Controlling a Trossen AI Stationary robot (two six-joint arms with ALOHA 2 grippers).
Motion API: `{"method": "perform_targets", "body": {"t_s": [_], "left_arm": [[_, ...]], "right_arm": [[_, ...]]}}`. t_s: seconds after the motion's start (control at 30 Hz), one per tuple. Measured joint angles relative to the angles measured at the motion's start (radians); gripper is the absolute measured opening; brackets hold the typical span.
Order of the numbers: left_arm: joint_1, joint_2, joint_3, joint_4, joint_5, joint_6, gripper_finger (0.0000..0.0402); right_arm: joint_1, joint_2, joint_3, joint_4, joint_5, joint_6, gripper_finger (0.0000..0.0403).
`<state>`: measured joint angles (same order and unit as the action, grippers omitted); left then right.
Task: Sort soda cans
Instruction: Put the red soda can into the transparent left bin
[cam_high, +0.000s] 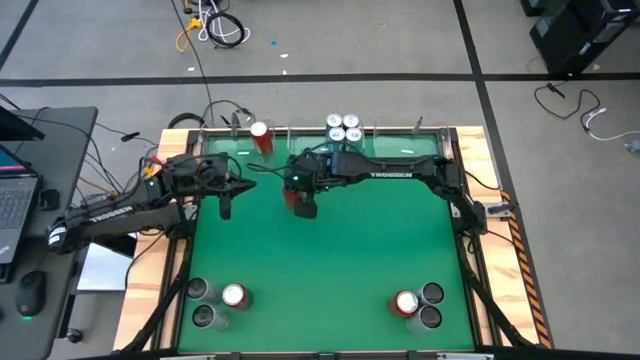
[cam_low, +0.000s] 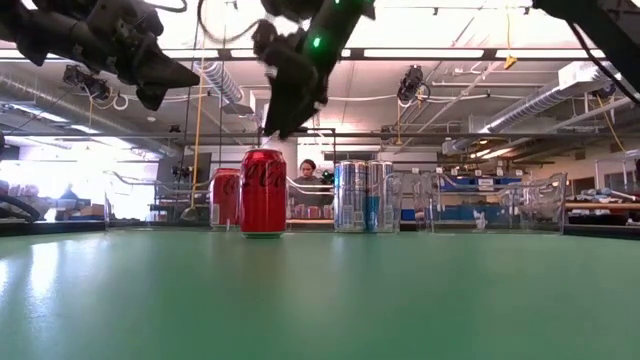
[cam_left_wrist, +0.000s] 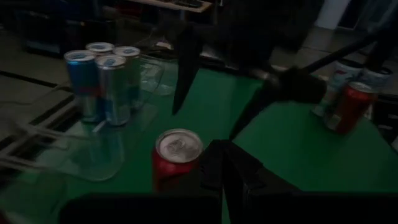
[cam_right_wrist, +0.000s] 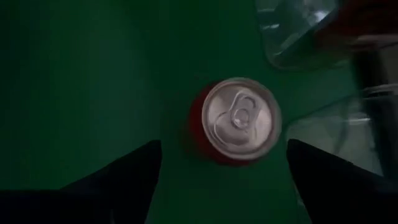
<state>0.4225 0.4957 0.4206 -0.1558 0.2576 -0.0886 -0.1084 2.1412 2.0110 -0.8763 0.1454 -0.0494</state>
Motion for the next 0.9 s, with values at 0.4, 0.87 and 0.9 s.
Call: {"method": "perform_targets", "body": {"t_s": [0.4,0.87,0.9], "left_arm": [[-0.033,0.166,0.000,0.178,0.052,0.013,0.0005],[-0.078,0.350,0.080,0.190,0.024,0.066,0.0031],[-0.078,0.368,0.106,0.157,0.023,0.079,0.0037]], "right_arm": [[0.013,-0.175,-0.304,0.140,0.194,0.023,0.0110],[0.055,-0.601,-1.007,1.019,0.199,0.085,0.0025],[0.063,-0.615,-1.026,1.042,0.199,0.084,0.0022]]}}
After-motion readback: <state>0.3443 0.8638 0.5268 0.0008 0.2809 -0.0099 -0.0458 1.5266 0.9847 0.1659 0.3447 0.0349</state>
